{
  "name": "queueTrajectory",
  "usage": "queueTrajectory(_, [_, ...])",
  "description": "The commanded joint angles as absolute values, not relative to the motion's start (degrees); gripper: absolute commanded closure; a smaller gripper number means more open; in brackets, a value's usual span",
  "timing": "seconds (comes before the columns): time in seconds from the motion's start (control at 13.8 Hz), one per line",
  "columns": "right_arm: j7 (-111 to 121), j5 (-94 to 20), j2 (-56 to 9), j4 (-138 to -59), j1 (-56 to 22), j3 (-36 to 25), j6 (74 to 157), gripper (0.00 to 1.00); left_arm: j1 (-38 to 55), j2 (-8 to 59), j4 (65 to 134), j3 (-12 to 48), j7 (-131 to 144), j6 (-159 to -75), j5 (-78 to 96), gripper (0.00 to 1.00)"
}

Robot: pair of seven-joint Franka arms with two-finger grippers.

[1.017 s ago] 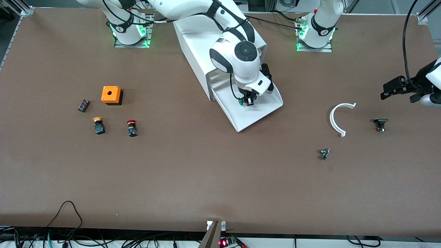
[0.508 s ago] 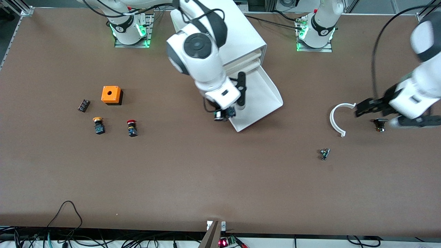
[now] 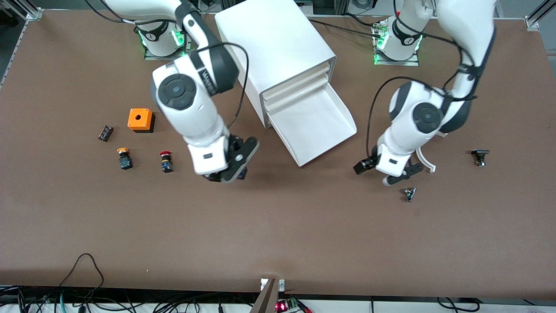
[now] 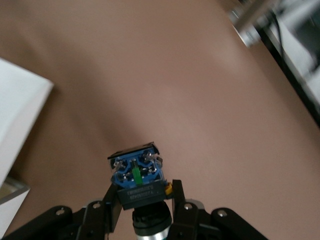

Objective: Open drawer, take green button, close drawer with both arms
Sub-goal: 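Carry the button away with the right gripper while the left gripper pushes the drawer shut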

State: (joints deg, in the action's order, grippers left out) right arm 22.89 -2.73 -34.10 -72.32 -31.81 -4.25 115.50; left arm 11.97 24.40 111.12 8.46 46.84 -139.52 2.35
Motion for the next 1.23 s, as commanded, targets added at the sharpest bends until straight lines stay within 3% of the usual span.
queueTrajectory(0.0, [10.2, -2.2, -32.0, -78.6, -29.4, -4.3, 116.3, 0.74, 18.9, 28.5, 110.8, 5.4, 57.7, -143.4, 1.0, 0.0])
queueTrajectory(0.29, [-7.4, 0.8, -31.7, -88.3, -28.3, -4.6, 119.2, 0.74, 25.7, 25.8, 117.1, 5.8, 61.2, -144.1, 0.8, 0.0])
queueTrajectory(0.51, [-16.7, 1.8, -29.7, -95.6, -28.3, -4.6, 121.7, 0.74, 26.0, 22.4, 121.9, 12.2, 60.6, -143.4, 0.8, 0.0])
queueTrajectory(0.87, [-21.5, 2.0, -27.9, -109.2, -28.4, -4.6, 136.7, 0.74, 26.1, 20.9, 123.8, 22.0, 60.6, -141.9, 0.9, 0.0])
queueTrajectory(1.16, [-26.0, 2.0, -28.0, -118.9, -28.4, -4.5, 149.3, 0.71, 24.6, 20.1, 123.1, 22.7, 60.4, -141.3, 0.8, 0.0])
